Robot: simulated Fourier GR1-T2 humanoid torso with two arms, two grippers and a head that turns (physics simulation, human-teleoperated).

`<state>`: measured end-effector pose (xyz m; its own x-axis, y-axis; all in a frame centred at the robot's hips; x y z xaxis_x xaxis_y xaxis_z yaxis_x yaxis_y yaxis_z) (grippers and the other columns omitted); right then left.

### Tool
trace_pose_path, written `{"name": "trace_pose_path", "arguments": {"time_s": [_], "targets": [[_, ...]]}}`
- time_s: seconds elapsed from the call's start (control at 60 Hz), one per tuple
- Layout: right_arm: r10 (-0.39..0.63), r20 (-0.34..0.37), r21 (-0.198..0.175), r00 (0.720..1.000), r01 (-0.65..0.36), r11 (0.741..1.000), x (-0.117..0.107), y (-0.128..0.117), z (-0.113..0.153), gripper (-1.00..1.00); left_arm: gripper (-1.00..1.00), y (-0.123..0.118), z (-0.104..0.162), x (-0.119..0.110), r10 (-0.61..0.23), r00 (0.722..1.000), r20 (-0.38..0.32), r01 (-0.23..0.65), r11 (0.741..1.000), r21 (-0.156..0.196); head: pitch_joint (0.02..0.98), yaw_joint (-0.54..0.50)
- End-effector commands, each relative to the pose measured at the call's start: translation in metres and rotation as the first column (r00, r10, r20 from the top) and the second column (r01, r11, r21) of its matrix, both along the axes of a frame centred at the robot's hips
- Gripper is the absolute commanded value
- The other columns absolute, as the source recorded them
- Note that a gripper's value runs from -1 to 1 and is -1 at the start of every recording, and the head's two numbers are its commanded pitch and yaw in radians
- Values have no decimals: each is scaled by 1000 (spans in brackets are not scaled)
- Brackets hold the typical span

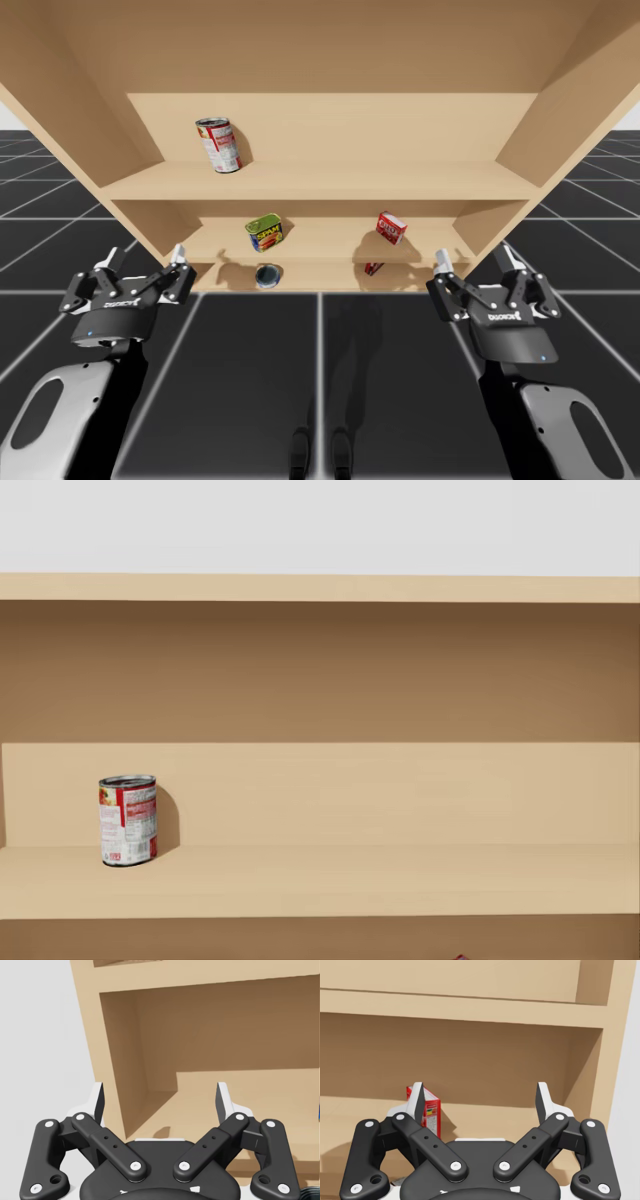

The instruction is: Find the tomato soup can on the shelf and bring it to me.

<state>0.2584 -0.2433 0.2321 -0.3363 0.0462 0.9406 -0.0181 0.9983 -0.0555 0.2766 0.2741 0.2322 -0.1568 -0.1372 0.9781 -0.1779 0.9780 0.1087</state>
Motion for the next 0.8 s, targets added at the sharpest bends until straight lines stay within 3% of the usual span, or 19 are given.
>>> {"name": "trace_pose_path", "arguments": {"time_s": [0.017,0.05,0.167,0.383,0.6,0.8], "targets": [[-16,22,20,1000,16,1000,-3,2,-1,-1000,-1000,1,1,-1,2,1000,4,-2,1000,-3,79,-23],[-7,17,-7,1000,7,1000,-3,2,0,-1000,-1000,1,1,-1,2,1000,4,-2,1000,-3,81,-23],[55,-58,-50,997,-58,997,-2,1,0,-1000,-1000,1,1,-1,6,1000,6,-6,1000,-4,97,-17],[33,-46,-51,998,-36,998,-2,2,1,-1000,-1000,2,2,-1,11,1000,11,-11,1000,-7,156,79],[32,-48,-63,998,-35,997,-2,2,1,-1000,-1000,2,3,-2,7,1000,13,-7,1000,-10,210,271],[34,-51,-66,998,-37,997,-2,3,0,-1000,-1000,-1,9,-6,-16,1000,20,17,999,-27,231,317]]}}
